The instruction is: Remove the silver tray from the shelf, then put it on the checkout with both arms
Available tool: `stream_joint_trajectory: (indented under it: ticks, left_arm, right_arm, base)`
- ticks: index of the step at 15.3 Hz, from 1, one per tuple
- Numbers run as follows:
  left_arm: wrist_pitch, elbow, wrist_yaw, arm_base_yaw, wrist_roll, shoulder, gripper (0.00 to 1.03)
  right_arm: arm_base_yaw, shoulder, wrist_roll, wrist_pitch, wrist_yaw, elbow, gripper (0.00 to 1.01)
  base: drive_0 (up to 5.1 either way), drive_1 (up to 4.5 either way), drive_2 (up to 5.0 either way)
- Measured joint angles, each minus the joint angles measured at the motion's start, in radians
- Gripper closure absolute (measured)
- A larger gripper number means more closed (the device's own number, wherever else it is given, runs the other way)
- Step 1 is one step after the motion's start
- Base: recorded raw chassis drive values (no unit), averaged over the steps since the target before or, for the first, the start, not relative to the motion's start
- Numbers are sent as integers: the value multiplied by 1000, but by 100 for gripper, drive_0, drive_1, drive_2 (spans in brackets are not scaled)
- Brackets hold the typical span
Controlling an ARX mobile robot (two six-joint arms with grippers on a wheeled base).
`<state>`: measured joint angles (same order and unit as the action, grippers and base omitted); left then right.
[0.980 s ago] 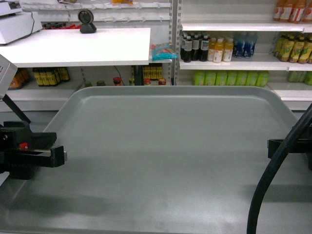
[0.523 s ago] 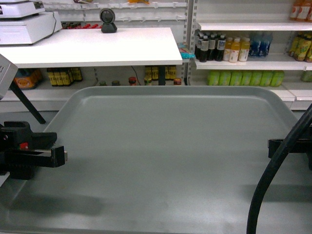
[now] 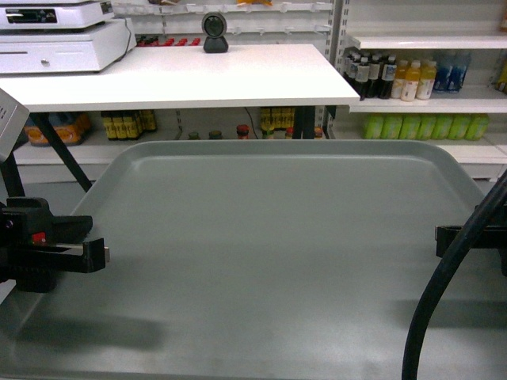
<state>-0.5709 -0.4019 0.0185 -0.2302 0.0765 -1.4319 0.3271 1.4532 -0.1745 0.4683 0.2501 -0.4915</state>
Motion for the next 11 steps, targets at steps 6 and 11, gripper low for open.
stream_joint_trajectory:
  ticks: [6,11]
  left_arm:
    - [-2,0,0,-2,-1,0,100]
    - [0,0,0,0,-1,0,100]
  right_arm:
    - [0,0,0,0,0,0,98]
    - [0,0,0,0,0,0,98]
  base:
    - [-470,239,239]
    - [-334,165,165]
